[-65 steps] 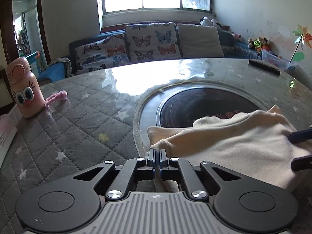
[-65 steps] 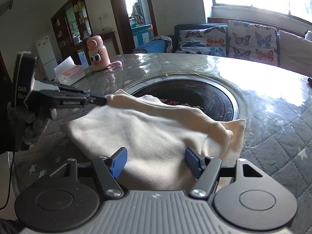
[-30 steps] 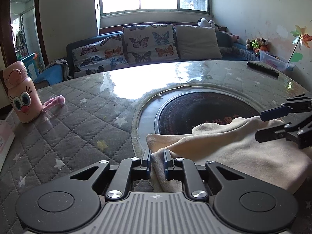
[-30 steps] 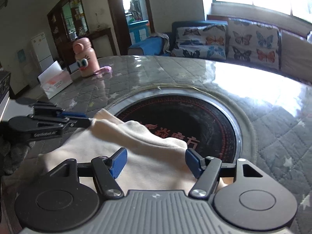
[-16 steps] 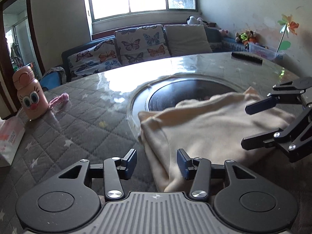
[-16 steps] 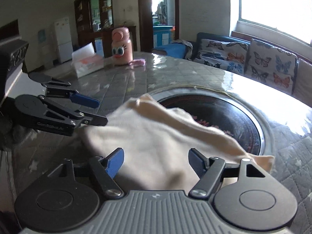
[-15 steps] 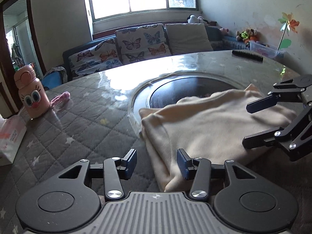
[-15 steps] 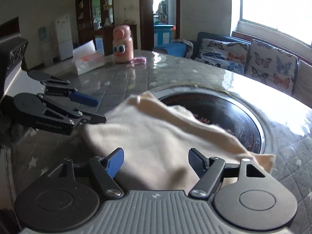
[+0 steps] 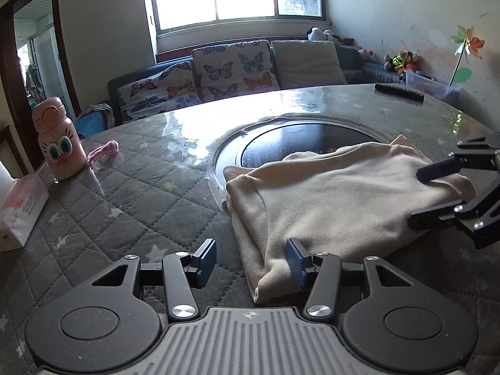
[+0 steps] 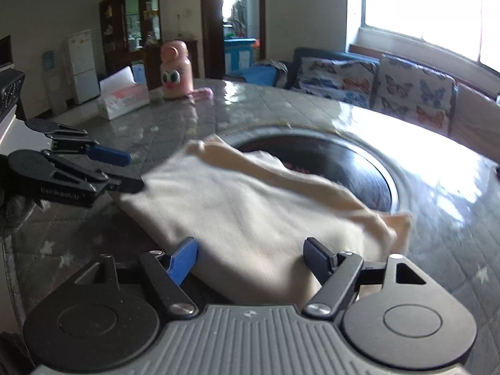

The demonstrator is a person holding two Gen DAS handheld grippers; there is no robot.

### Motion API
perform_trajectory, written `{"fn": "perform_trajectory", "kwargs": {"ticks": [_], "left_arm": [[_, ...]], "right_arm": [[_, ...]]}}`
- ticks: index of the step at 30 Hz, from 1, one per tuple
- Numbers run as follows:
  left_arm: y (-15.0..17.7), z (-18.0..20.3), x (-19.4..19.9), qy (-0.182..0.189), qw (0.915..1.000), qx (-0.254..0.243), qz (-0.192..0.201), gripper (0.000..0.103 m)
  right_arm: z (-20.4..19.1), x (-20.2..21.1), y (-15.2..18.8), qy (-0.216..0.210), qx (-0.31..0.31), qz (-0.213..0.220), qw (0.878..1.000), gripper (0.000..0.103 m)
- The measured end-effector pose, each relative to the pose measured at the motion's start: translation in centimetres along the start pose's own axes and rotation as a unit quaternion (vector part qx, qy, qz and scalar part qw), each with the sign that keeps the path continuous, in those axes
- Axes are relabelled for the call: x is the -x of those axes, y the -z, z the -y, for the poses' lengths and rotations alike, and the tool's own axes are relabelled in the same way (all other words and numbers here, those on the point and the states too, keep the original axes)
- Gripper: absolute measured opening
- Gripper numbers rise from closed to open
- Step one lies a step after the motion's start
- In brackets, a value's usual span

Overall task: Fold clothes
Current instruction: 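Press and smooth the folded shirt with both open grippers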

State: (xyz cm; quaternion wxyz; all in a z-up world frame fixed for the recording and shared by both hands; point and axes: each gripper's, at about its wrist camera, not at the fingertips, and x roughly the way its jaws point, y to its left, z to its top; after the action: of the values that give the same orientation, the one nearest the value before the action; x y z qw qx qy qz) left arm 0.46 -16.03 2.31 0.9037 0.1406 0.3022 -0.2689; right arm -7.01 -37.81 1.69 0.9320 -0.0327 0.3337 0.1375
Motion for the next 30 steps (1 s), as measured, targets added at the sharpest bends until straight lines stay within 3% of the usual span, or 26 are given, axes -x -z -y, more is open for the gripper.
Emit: {"fn": "perform_trajectory", "kwargs": {"ticks": [12, 15, 20, 30], "left_arm": [[0.1, 0.3, 0.4, 0.003, 1.0000, 0.004, -0.007, 0.053], [-0.3, 0.1, 0.7, 0.000, 1.0000, 0.008, -0.001, 0.053], [-0.6, 0.2, 0.6, -0.003, 0.9999, 0.010, -0.002, 0.053], [-1.2, -0.1, 0.8, -0.002, 0.9998, 0.019, 0.004, 0.053]], "right_arm": [[1.4, 1.7, 1.9, 0.003, -0.027, -0.005, 1.000, 0.077], [1.4, 2.6, 1.4, 0.000, -0.033, 0.012, 0.999, 0.077], [1.9, 3.3, 0.9, 0.060, -0.037, 0.037, 0.997, 0.077], [3.5, 3.9, 2.4, 0.097, -0.044, 0.027, 0.994, 0.079]]}}
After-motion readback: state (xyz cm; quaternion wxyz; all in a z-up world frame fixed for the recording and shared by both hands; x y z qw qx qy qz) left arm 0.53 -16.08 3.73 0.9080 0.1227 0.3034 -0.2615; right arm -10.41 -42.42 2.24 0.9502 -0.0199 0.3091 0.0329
